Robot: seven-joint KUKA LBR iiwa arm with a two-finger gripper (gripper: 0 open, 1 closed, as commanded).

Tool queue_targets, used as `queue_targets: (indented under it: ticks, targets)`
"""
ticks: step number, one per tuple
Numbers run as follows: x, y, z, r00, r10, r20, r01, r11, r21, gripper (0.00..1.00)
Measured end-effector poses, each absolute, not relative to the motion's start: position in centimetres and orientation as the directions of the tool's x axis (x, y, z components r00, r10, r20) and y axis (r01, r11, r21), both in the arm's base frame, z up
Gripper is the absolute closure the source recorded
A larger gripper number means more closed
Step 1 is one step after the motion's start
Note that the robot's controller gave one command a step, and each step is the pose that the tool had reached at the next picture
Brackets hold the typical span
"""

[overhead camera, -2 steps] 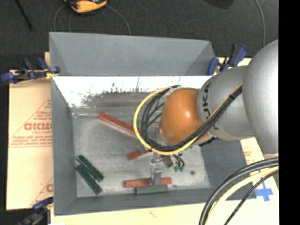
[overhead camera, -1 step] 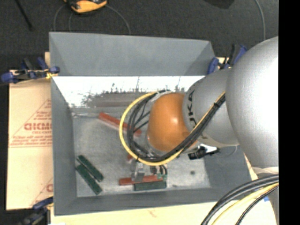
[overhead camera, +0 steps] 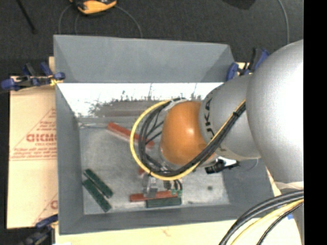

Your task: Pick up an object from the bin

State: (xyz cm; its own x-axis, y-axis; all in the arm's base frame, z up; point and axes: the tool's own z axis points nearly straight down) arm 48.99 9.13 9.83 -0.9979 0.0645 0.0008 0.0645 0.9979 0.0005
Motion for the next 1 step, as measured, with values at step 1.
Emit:
queue_targets:
  ticks: [1]
  targets:
    - [49.35, 7.16, 15.11, -0.998, 0.068, 0.005, 0.068, 0.998, 0.000, 1.00]
